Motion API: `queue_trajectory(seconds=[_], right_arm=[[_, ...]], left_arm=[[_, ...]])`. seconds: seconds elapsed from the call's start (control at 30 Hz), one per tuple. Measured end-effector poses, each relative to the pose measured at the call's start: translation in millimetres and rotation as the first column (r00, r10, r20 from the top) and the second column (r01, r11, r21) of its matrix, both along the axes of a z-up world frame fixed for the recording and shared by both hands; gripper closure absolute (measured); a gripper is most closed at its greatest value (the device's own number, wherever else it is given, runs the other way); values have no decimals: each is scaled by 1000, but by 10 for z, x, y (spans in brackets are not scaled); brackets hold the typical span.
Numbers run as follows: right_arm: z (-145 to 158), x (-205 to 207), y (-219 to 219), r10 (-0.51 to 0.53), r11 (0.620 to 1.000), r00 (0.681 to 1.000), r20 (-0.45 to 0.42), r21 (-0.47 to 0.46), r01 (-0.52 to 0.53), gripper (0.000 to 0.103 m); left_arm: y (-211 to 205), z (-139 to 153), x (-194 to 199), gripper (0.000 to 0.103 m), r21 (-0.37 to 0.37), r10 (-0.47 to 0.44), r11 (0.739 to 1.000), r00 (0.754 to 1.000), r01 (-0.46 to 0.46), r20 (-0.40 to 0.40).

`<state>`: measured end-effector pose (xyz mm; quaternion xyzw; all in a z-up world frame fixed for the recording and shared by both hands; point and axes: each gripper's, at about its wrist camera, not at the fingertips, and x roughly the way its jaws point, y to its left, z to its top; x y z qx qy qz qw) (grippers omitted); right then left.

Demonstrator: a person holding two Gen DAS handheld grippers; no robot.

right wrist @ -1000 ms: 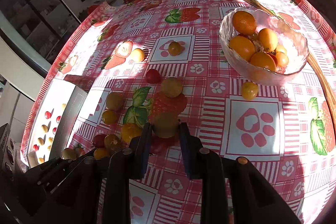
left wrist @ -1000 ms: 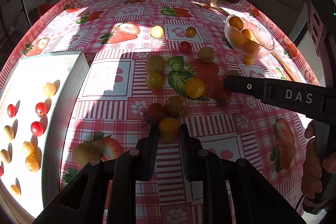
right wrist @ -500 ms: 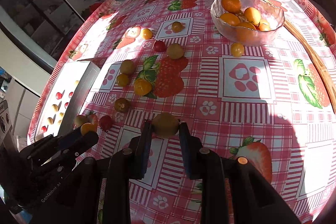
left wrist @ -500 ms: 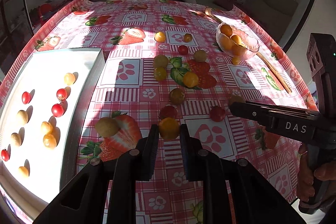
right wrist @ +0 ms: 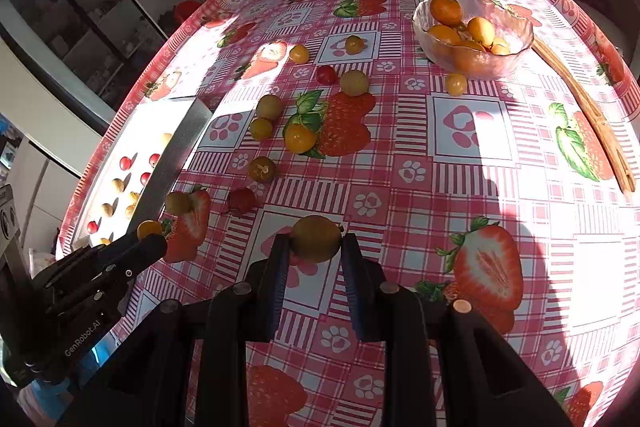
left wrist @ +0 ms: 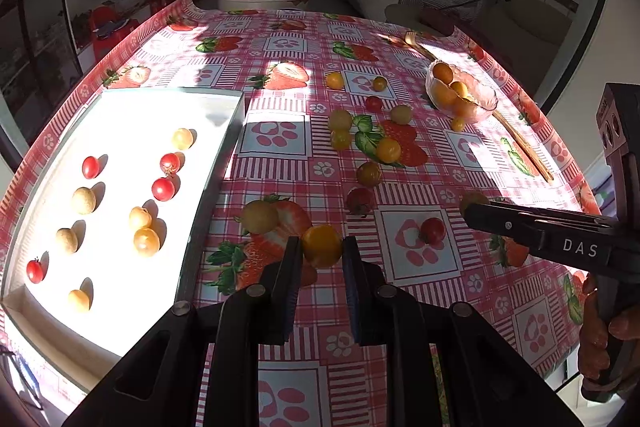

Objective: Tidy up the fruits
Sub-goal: 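Carry both held fruits over the white tray, then open both grippers to drop the fruits into the tray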

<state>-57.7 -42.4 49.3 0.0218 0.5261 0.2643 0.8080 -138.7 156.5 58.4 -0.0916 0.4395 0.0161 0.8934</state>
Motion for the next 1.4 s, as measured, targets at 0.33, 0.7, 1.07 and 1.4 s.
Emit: queue_trajectory(seconds=[0.33,0.7,1.07,1.4], right_arm=[[195,-108,265,53,999,998,24,-6,-52,74],[405,-118,929,166,986,985,39,4,-166,74],[367,-209,1822,322,947,947,20,-7,-322,74],[147,-254,2551,418,907,909,-10,-55,-418,74]], left_arm=[[279,92,-172,81,-1,42,999,998,-42,36],[1043,156,-397,81,33,168,985,984,-170,52],[1657,-179,-605,81,63,295,954,955,-292,-31],[1814,-366,-573,81,73,335,942,938,-329,-95]])
